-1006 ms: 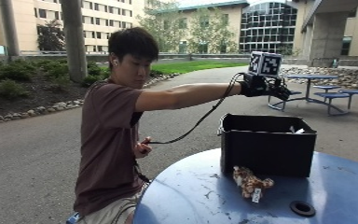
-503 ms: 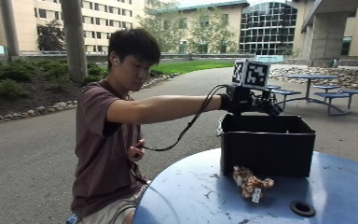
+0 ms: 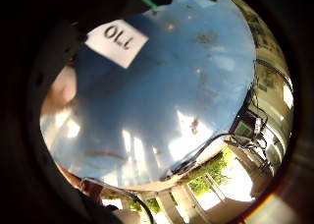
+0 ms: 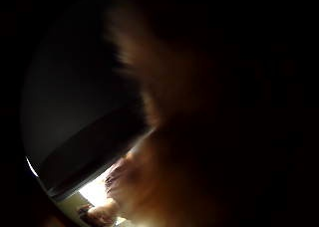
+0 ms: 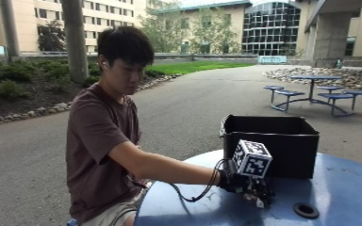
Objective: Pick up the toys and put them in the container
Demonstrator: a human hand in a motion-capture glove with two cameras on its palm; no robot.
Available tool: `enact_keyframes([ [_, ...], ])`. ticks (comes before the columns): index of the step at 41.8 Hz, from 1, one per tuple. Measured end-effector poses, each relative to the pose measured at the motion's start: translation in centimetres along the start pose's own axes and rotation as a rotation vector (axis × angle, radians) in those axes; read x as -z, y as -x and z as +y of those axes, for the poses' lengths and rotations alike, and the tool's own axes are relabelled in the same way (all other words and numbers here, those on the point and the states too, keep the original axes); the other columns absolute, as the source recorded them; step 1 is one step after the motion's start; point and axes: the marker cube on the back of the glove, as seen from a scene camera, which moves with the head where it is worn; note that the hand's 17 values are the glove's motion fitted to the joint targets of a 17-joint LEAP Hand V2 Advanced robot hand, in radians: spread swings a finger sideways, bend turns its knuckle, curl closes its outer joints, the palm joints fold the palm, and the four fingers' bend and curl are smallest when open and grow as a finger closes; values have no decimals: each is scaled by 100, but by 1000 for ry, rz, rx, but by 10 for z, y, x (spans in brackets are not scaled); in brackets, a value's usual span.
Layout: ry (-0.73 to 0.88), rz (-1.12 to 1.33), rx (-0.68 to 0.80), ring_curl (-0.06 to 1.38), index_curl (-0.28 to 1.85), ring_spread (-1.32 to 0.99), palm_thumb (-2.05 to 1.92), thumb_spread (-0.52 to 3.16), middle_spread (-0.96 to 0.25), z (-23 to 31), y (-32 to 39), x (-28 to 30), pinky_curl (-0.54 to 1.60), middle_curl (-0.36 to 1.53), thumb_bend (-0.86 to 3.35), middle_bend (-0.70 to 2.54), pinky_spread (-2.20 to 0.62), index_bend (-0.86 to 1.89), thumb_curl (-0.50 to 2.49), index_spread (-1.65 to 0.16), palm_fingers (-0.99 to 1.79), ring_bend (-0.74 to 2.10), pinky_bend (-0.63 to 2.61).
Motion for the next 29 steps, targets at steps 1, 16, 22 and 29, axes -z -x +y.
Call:
enact_keyframes([
  [1, -44, -3, -4, 30, 40, -7, 48, 146, -15, -2, 0, -2, 29, 33, 21, 30, -10, 33, 50, -24, 54, 34, 84],
  [16, -292, -80, -62, 56, 73, -31, 85, 136, -27, -9, 6, 13, 40, 43, 37, 45, -36, 104, 69, -10, 123, 98, 87],
  [22, -353, -127, -98, 62, 75, -29, 66, 104, -24, 10, 0, 73, 41, 67, 18, 111, -35, 99, 77, -11, 129, 112, 83],
  [29, -419, -112, -117, 66, 82, -33, 54, 83, -24, 34, 9, 152, 46, 77, 5, 127, -36, 105, 81, -14, 106, 115, 90],
])
